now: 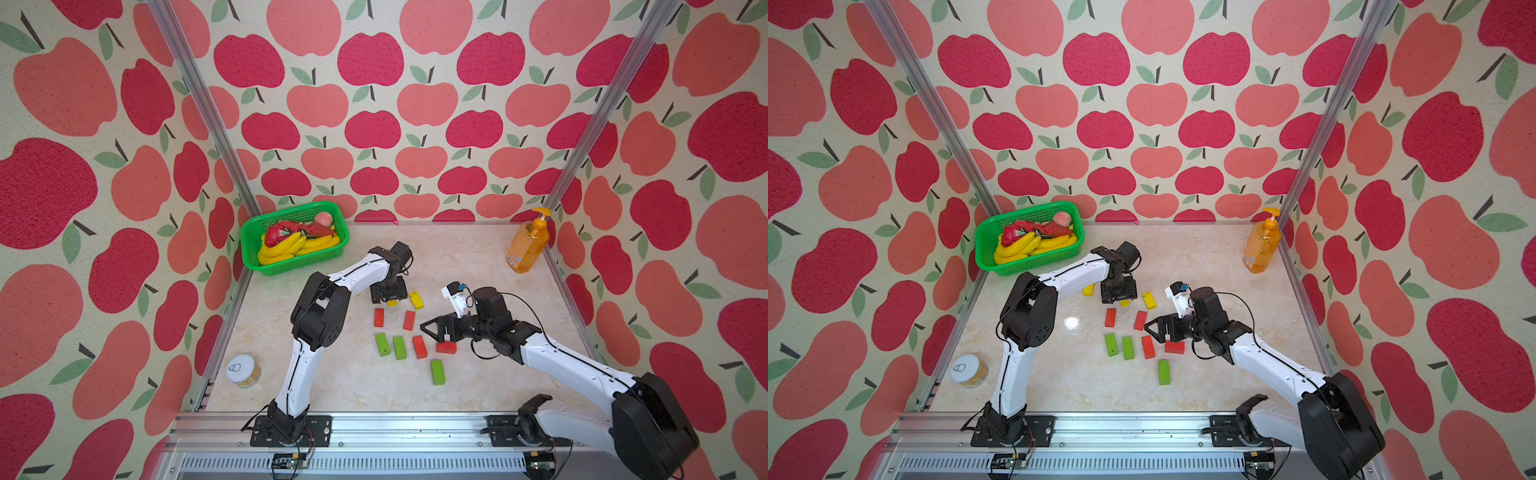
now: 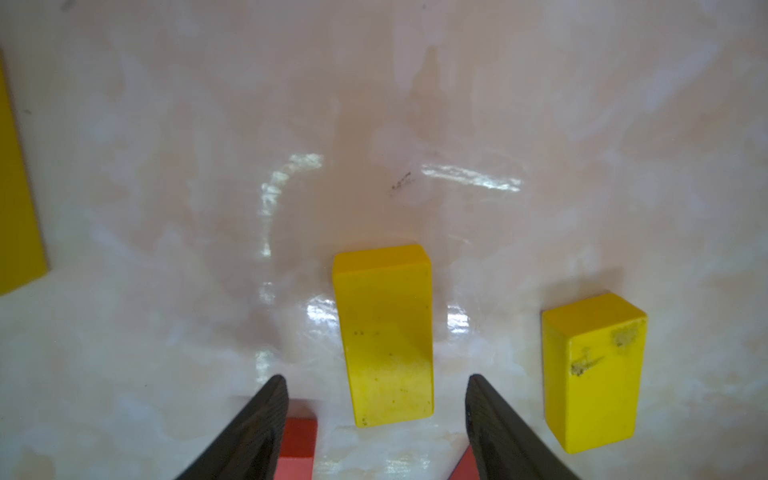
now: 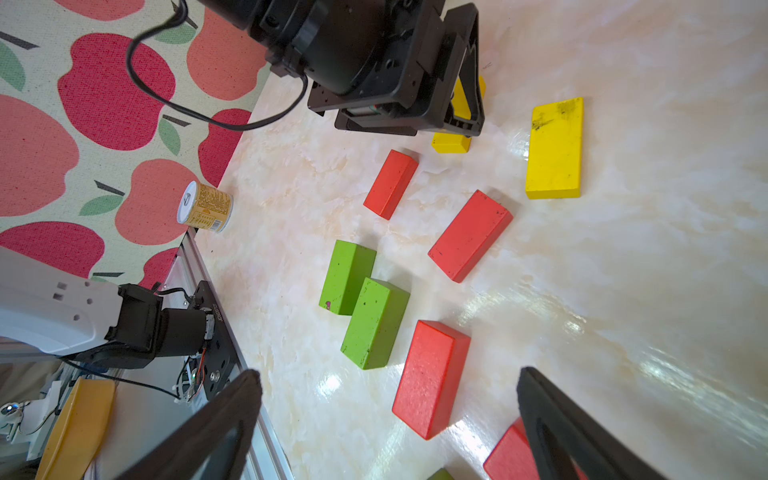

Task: Assemble the letter k with building blocks
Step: Pick up the building block from the center of the board.

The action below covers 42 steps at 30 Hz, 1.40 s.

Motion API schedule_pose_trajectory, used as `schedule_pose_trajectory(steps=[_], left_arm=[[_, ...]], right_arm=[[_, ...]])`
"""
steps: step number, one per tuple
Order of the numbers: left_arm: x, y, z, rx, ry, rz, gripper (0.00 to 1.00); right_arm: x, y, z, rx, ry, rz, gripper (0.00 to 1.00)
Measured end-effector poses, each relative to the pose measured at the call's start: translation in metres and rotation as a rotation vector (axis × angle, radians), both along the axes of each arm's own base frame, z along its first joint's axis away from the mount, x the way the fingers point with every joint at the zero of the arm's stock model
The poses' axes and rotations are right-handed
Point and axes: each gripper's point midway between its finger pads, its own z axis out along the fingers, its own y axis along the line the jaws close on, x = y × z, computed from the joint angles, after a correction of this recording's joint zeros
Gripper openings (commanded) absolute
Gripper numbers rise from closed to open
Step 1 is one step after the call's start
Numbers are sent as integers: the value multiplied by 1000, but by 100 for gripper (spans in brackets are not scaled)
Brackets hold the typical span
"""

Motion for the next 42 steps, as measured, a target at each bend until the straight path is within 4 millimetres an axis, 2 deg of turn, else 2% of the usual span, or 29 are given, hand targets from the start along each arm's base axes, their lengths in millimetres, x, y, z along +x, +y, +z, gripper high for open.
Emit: schedule_pose_trajectory(steps=[6,10,18,26,33,42], left_arm=[[5,-1,-9,21,10,5,68],[5,2,-11,39,12,23,56],[3,7,-10,60,16,39,41],[2,12,-10,87,17,40,31],[3,14,-9,98,10,22,24],[8,19,-7,101,3,-57,24]], right_arm=[[0,0,0,0,0,0,99],[0,0,0,0,0,0,99],[0,0,0,0,0,0,99],[0,0,-4,-6,12,1,99],[0,1,-10,-12,36,4,99],[6,7,-11,1,53,0,99]])
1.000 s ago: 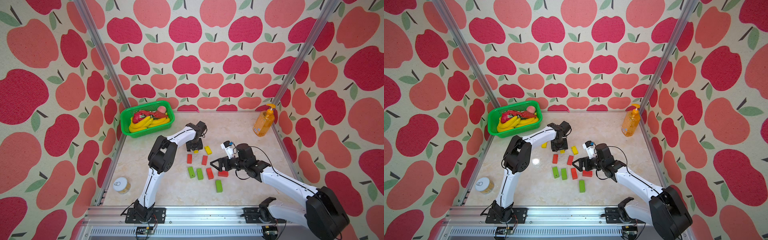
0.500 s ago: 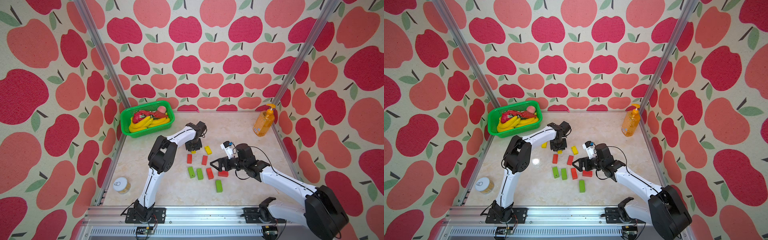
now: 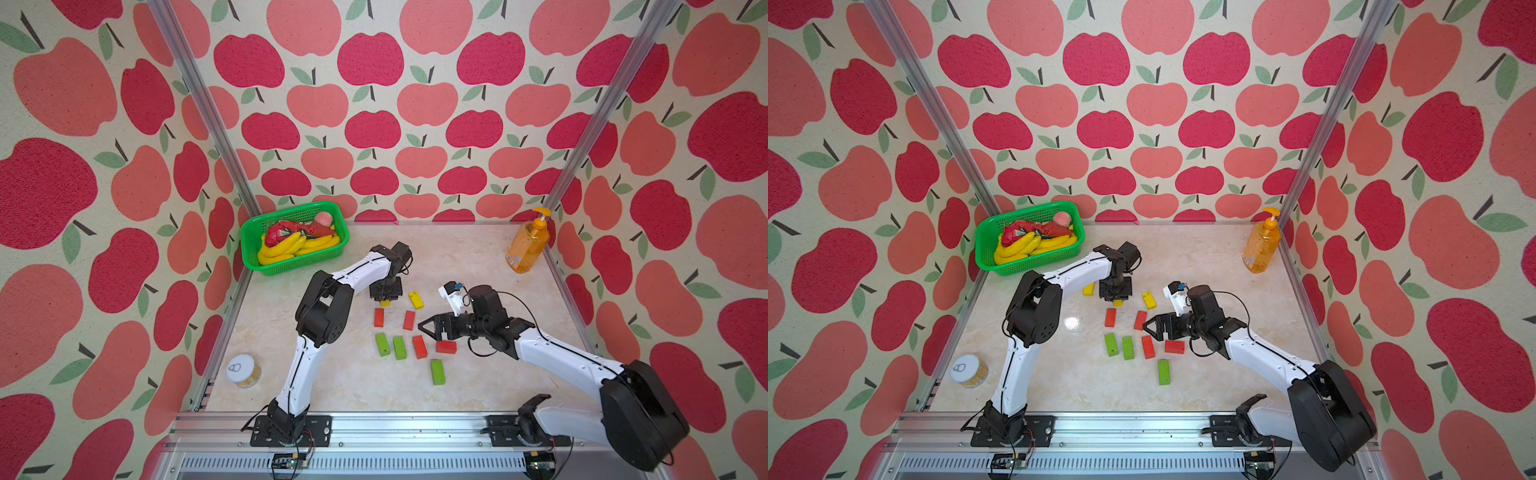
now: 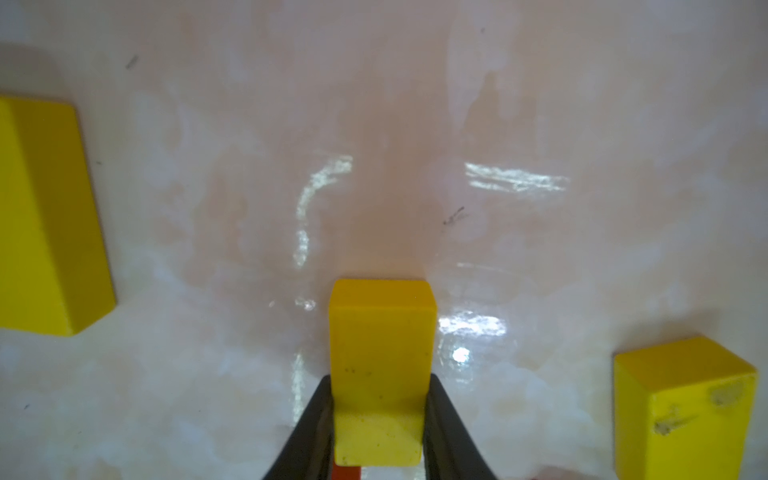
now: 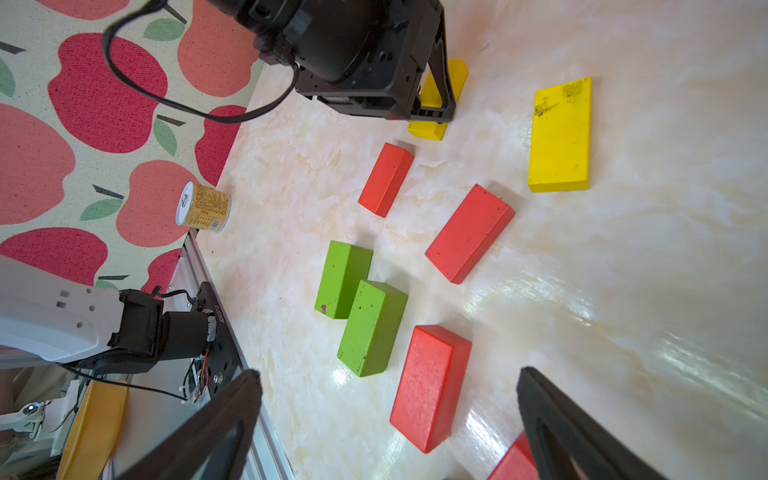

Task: Assemble the letter k with building blocks
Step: Pick up the building block from the center of the board.

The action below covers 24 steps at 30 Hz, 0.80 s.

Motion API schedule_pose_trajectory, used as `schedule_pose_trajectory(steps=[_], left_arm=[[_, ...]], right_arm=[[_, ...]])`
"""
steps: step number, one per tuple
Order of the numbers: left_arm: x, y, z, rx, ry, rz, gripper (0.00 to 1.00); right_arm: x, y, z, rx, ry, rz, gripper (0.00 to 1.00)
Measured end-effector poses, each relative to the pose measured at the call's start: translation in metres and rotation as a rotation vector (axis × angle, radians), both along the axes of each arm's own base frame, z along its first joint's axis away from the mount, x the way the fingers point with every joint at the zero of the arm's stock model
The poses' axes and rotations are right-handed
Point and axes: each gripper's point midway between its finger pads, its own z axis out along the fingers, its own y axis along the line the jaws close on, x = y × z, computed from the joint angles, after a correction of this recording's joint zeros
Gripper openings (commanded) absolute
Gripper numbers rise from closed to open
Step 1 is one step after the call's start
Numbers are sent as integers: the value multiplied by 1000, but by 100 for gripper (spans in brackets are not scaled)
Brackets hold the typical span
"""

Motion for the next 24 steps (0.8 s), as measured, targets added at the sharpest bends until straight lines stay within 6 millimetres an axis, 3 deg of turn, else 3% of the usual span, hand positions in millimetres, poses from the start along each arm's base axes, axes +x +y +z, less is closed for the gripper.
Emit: schedule_pose_trajectory(steps=[7,12,24], left_arm=[[5,14,22,-18,-46,-58,24],[3,24,42,-51,-73,-86,24],[-25,72,41,-43,-25,-97,25]], right_arm=[[9,7,-8,2,44,-20,99],[28,19,-9,6,68,-50,99],[63,57,-17,27,114,-94,99]])
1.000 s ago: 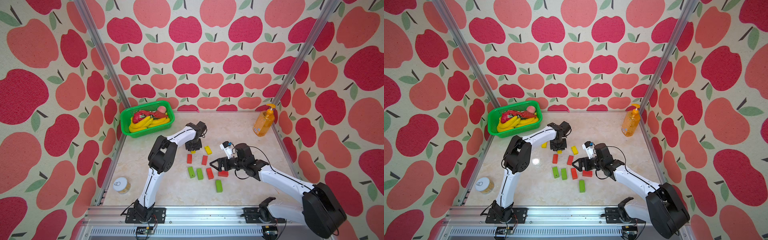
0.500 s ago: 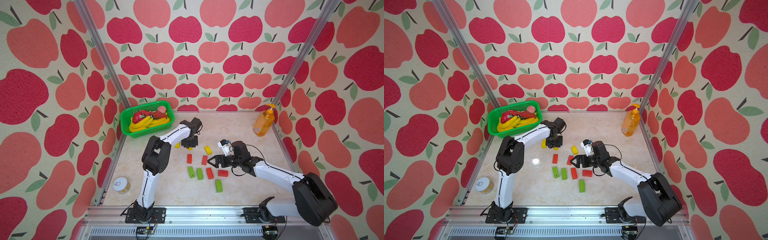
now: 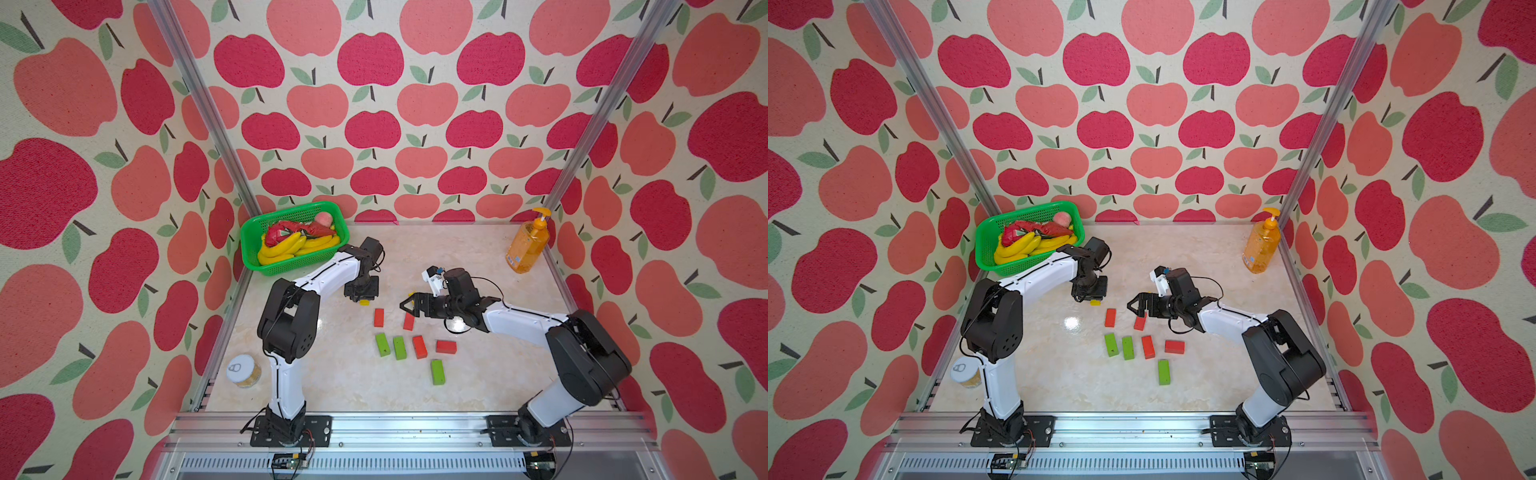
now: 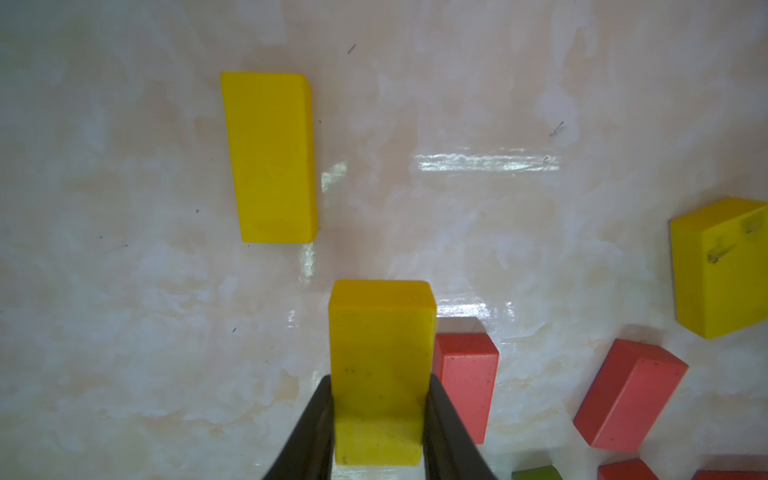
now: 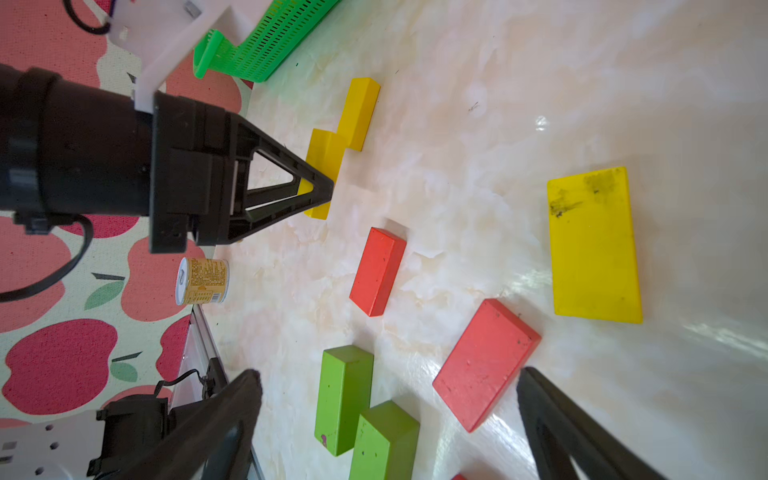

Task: Assemble the letter k with building blocks
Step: Pick up the building block from the center of the board, then assemble the building block at the center of the board.

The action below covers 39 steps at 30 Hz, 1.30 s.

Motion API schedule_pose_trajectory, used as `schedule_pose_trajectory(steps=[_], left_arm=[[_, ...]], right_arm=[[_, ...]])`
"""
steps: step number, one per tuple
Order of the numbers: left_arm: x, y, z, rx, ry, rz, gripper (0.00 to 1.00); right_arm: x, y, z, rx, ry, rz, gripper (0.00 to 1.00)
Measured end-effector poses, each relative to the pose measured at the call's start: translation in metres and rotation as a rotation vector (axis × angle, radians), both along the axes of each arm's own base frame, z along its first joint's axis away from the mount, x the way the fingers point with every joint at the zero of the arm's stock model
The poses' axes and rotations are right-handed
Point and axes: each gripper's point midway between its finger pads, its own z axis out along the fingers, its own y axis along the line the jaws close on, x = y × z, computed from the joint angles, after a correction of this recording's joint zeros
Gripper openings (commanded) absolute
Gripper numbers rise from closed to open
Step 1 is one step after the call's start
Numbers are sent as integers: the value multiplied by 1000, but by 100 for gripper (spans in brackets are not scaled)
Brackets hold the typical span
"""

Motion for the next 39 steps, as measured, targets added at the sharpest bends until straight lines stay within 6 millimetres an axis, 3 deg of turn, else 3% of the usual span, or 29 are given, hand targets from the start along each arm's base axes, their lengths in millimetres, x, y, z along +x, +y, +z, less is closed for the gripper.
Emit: schedule_pose_trajectory(steps=[8,39], left_arm=[[-10,22,-10,14,19,16,25],[1,36,-46,36,49,-7,25]], right_arm=[[5,18,-3,38,22,-6,99],[6,25,1,81,50,-22,99]])
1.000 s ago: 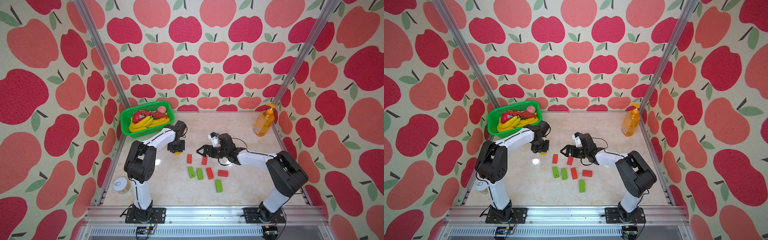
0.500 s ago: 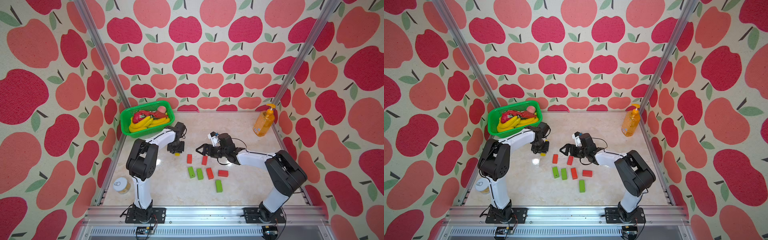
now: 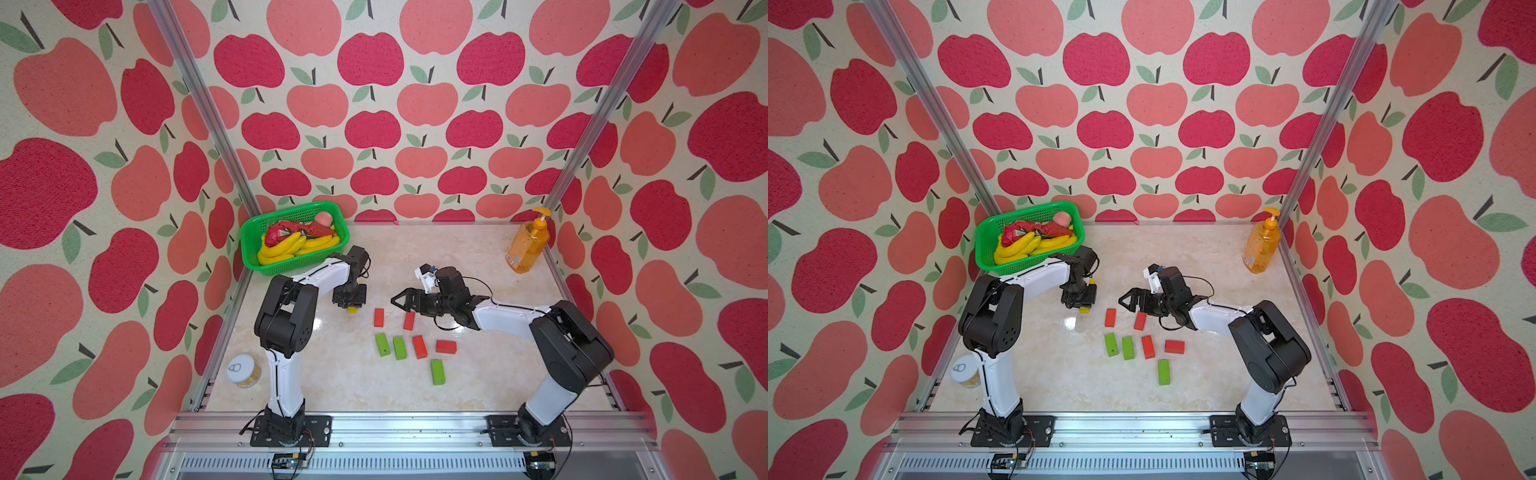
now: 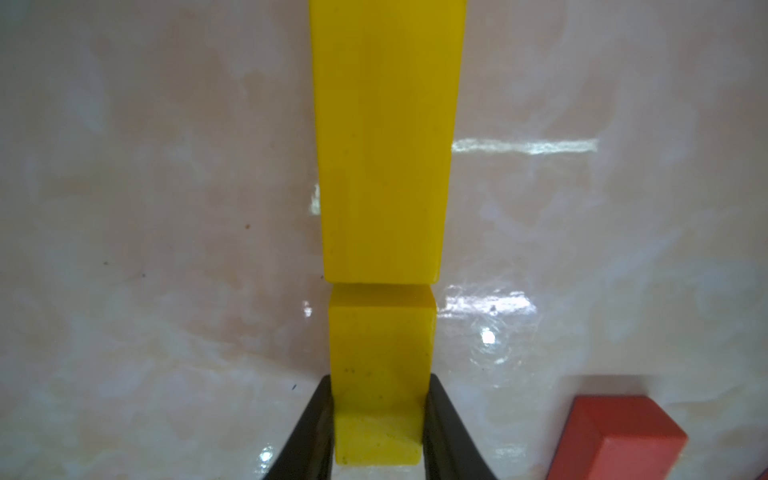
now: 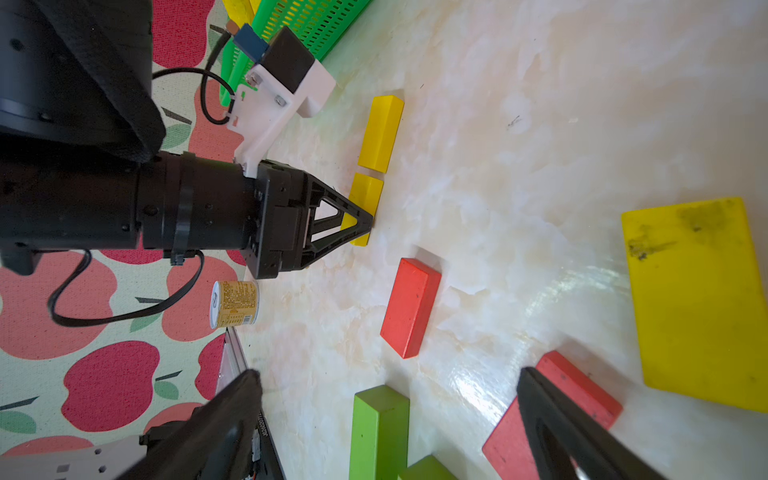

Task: Assemble the letter k with building blocks
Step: Assemble the building block at the center of the board.

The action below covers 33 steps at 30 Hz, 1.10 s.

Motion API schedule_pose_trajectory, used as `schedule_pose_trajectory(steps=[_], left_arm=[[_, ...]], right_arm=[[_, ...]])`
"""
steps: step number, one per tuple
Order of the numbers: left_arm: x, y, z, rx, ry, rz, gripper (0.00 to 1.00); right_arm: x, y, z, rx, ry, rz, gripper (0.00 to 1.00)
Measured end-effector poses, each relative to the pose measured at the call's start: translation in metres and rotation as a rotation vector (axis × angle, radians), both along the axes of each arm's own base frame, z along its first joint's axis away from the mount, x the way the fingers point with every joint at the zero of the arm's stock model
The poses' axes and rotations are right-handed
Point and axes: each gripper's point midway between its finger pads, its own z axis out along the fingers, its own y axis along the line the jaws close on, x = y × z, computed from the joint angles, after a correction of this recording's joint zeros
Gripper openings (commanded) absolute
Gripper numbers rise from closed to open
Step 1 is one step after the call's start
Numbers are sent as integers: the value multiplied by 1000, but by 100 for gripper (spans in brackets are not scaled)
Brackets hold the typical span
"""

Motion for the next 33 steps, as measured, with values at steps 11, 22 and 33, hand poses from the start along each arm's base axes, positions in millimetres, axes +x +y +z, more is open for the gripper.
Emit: schedule_pose_trajectory(steps=[11,22,33], left_arm=[[4,0,-1,-1,-3,1,27],[9,-2,0,-2,-6,2,30],[9,-1,-3,2,2,0,46]], right_arm=[[0,0,0,0,0,0,99],[0,0,0,0,0,0,99],[0,0,0,0,0,0,99]])
